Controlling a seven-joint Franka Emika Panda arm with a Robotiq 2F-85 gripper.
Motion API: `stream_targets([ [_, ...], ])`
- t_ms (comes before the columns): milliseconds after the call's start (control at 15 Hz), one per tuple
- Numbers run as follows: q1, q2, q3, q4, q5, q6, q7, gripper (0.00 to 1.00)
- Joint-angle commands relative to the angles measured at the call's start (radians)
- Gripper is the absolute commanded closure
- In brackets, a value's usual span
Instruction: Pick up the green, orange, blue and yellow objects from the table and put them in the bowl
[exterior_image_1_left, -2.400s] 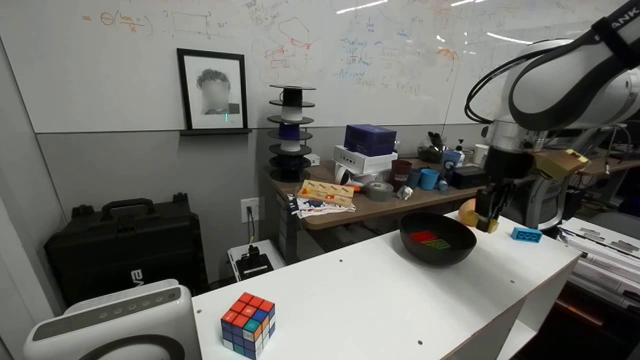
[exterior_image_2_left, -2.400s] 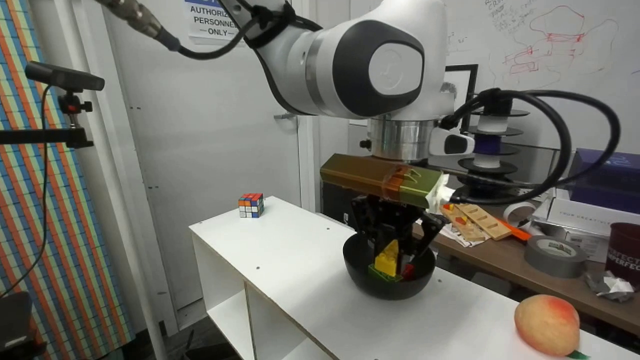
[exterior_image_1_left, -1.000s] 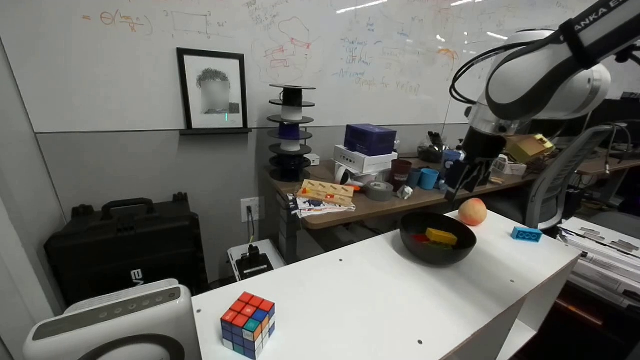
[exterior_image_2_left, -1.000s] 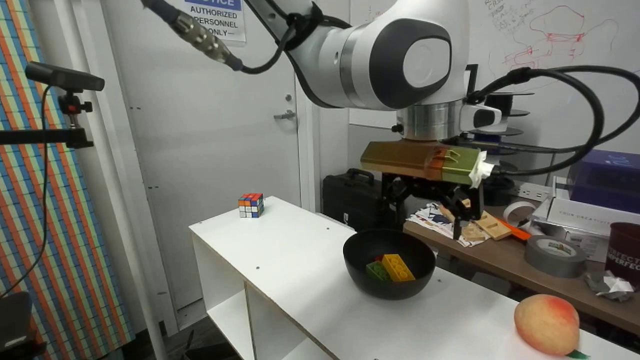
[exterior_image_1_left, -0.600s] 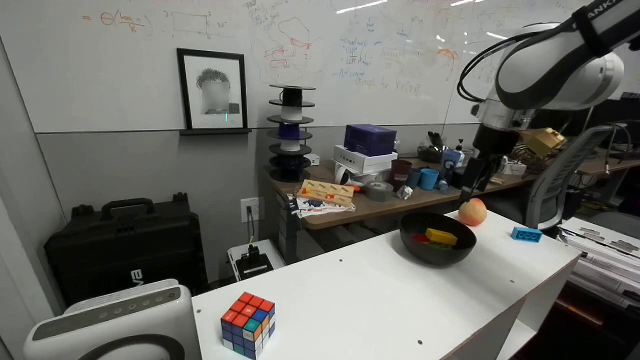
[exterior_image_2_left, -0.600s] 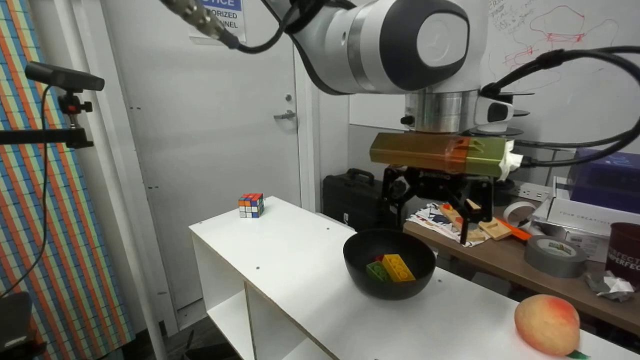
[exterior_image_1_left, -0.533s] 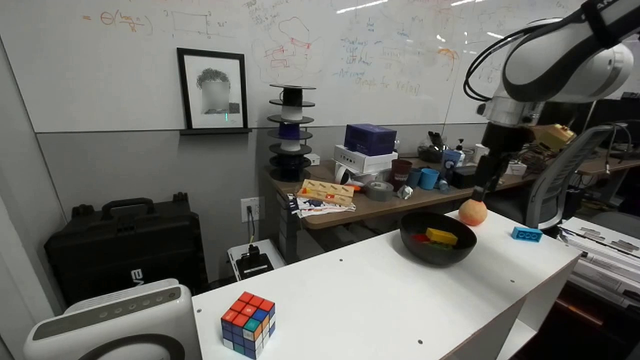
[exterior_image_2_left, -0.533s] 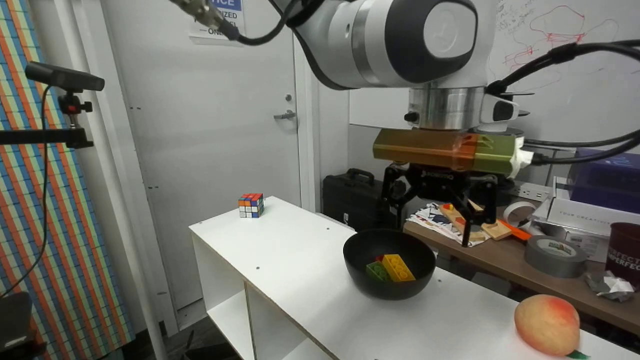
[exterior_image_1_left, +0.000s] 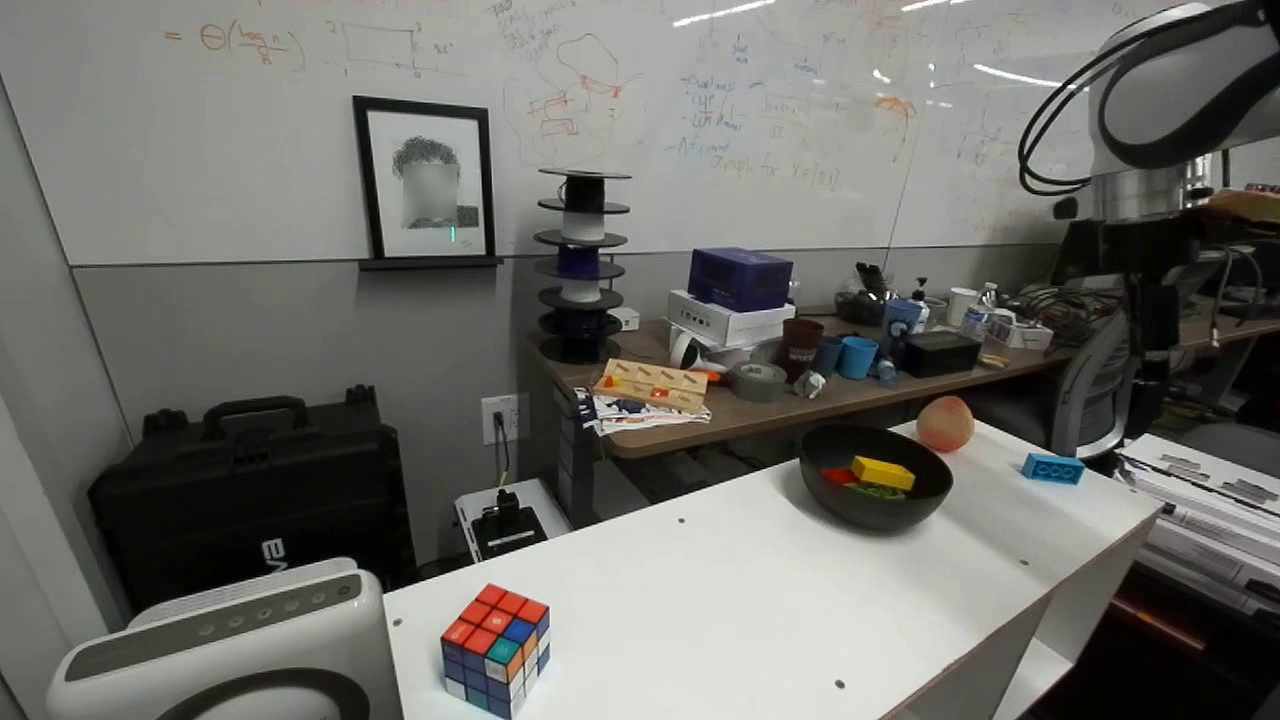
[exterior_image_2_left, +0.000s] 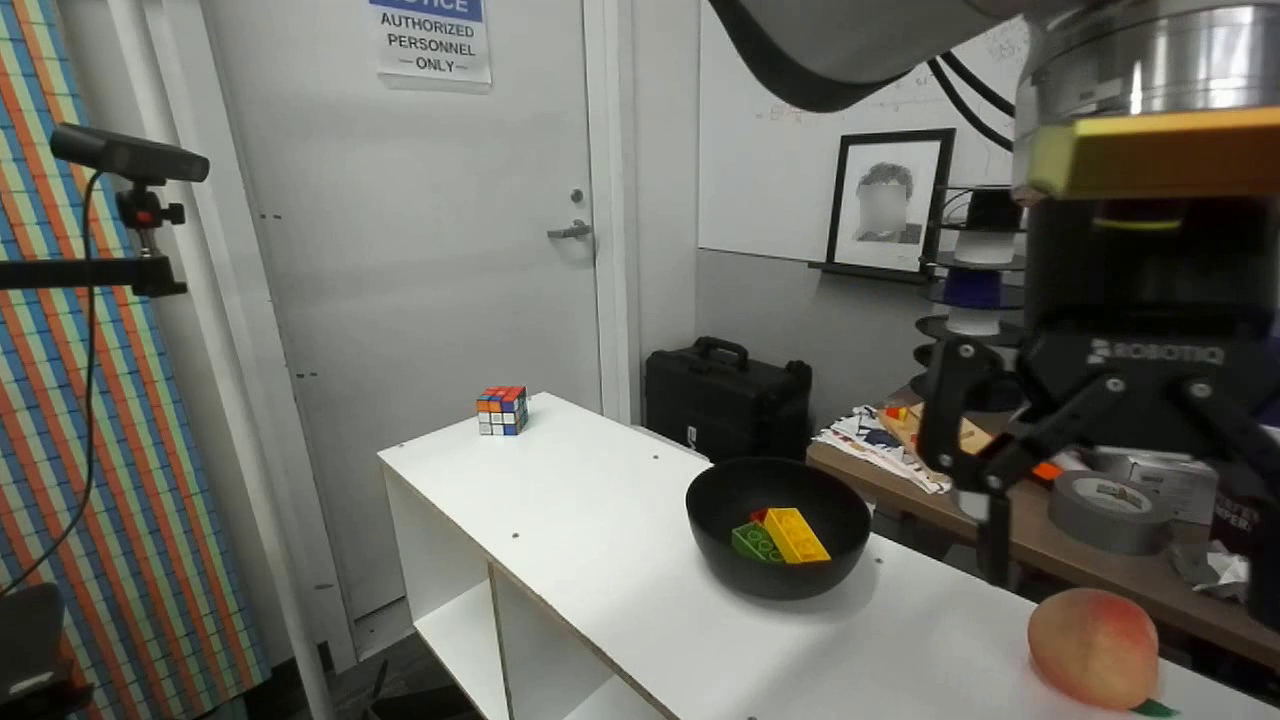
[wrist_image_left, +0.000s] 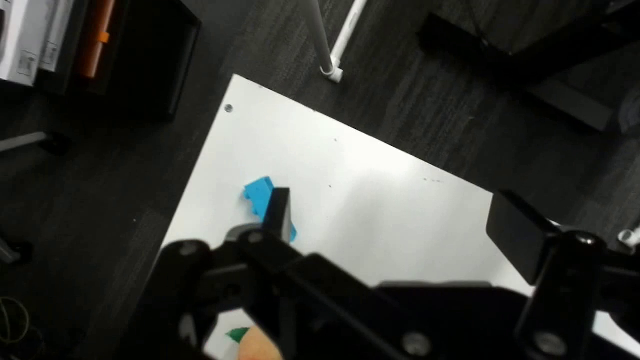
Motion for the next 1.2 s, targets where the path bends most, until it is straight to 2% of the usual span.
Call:
stream_targets([
  [0, -0.002, 0.008, -0.010, 0.013, -0.004, -0.009, -0.017, 0.00],
  [667, -0.007, 0.030, -0.014, 0.043, -0.006, -0.032, -0.036, 0.00],
  [867, -0.015, 0.071, -0.007, 0.073, -0.032, -0.007, -0.126, 0.00],
  [1133, -0.036, 0.160, -0.002, 0.116, -0.064, 0.062, -0.331, 0.00],
])
